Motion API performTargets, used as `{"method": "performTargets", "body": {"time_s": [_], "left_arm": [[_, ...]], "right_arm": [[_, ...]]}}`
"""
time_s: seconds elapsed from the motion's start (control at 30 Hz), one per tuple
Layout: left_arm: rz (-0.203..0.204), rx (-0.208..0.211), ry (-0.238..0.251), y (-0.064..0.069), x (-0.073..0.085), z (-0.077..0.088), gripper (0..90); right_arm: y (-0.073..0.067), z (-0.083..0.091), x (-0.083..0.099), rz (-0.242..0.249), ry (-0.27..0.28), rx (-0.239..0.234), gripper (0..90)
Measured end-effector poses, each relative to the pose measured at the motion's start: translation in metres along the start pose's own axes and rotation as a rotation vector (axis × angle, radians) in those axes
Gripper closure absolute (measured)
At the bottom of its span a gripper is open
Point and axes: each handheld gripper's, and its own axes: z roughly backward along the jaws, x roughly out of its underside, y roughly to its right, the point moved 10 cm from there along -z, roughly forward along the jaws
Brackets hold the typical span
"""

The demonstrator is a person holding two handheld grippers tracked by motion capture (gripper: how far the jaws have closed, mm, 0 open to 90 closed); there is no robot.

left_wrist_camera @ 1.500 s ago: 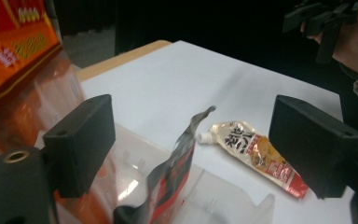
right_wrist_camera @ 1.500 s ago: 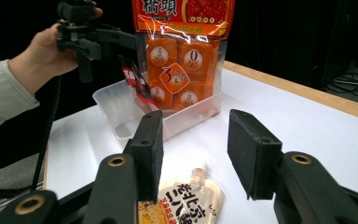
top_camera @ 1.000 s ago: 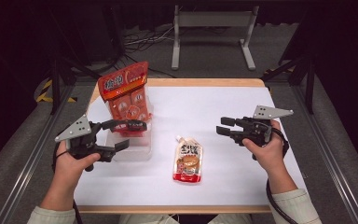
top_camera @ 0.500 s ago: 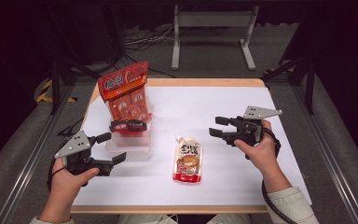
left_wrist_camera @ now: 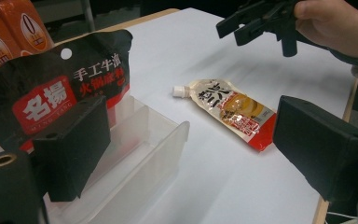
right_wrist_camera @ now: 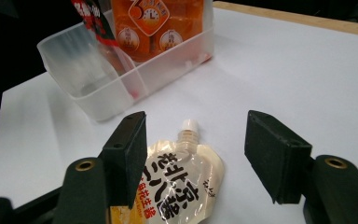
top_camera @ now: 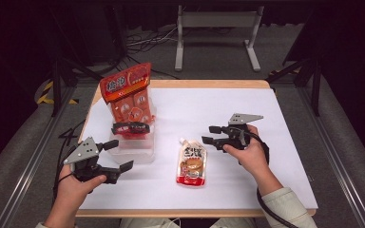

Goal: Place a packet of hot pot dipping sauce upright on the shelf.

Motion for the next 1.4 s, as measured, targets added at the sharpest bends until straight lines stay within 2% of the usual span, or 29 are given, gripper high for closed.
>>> {"method": "performTargets", "body": {"time_s": [0.17, 0.23, 0.33, 0.37, 0.53, 0.7, 0.8, 0.83, 1.03, 1.1, 1.27, 1.33, 1.4], "left_arm": [[0.004, 0.025, 0.007, 0.001, 0.002, -0.004, 12.1], [0.006, 0.026, 0.003, 0.001, 0.003, -0.005, 12.1], [0.007, 0.026, 0.001, 0.001, 0.004, -0.006, 12.2], [0.005, 0.028, -0.001, 0.001, 0.004, -0.006, 12.2], [0.006, 0.039, -0.003, 0.003, 0.006, -0.009, 12.2], [-0.002, 0.047, -0.012, 0.005, 0.006, -0.01, 12.7], [0.001, 0.054, -0.026, 0.006, 0.008, -0.01, 13.8], [0.003, 0.056, -0.028, 0.006, 0.008, -0.01, 13.9], [0.004, 0.061, -0.034, 0.008, 0.008, -0.011, 14.0], [-0.005, 0.065, -0.034, 0.008, 0.008, -0.011, 14.0], [-0.01, 0.064, -0.04, 0.009, 0.009, -0.013, 14.0], [-0.011, 0.059, -0.045, 0.009, 0.009, -0.014, 14.7], [-0.011, 0.06, -0.049, 0.009, 0.01, -0.016, 14.7]], "right_arm": [[-0.002, -0.015, 0.015, 0.004, -0.071, -0.015, 36.8], [-0.001, -0.017, 0.017, 0.012, -0.078, -0.008, 35.2], [0.0, -0.026, 0.026, 0.003, -0.116, 0.006, 32.4], [0.002, -0.029, 0.031, -0.013, -0.146, 0.015, 31.4], [0.003, -0.034, 0.04, -0.037, -0.178, 0.016, 34.1], [0.002, -0.038, 0.048, -0.032, -0.23, 0.02, 35.8], [-0.001, -0.043, 0.053, -0.031, -0.262, 0.019, 33.5], [-0.002, -0.046, 0.055, -0.029, -0.273, 0.022, 31.4], [-0.007, -0.049, 0.056, 0.005, -0.285, 0.037, 32.2], [-0.009, -0.049, 0.056, 0.028, -0.289, 0.043, 33.6], [-0.009, -0.049, 0.057, 0.023, -0.279, 0.046, 42.2], [-0.011, -0.049, 0.057, 0.042, -0.278, 0.046, 48.0], [-0.014, -0.049, 0.058, 0.063, -0.277, 0.052, 60.0]]}}
